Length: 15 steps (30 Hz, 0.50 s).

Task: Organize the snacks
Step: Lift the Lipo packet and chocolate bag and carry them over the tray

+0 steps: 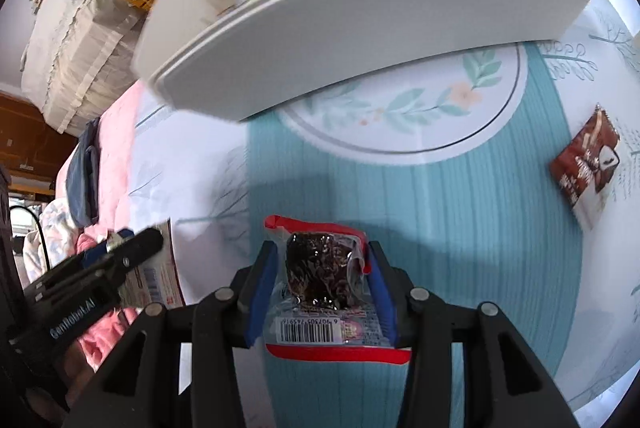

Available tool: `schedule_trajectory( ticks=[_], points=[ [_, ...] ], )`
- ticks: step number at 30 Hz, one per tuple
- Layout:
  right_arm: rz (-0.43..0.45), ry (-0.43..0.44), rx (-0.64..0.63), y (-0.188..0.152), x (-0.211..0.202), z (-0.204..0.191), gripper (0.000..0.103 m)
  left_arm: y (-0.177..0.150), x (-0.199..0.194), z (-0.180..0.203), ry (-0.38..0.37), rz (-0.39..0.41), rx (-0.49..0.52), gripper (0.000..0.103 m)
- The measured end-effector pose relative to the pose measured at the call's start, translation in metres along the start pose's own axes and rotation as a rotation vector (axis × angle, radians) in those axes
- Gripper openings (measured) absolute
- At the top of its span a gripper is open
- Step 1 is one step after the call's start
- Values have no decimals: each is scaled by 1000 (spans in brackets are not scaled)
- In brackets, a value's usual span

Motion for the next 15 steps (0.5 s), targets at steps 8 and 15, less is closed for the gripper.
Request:
schedule_trajectory(
  ticks=[8,15],
  points=[
    [-12,63,-76,-8,-29,-40,45,20,-54,-7,-113,13,-10,46],
    [19,176,-85,9,-72,-88,45,55,-99,3,-179,18,41,47]
  ],
)
Point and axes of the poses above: each gripper's, at about its wrist camera, not at the fingertips, and x roughly the way its jaws point, z to its right, y to its top, the point moved 8 cm from there along x, roughly the way its jaws point, and after that the axes turned 10 degrees about x, right-handed, at the moved point
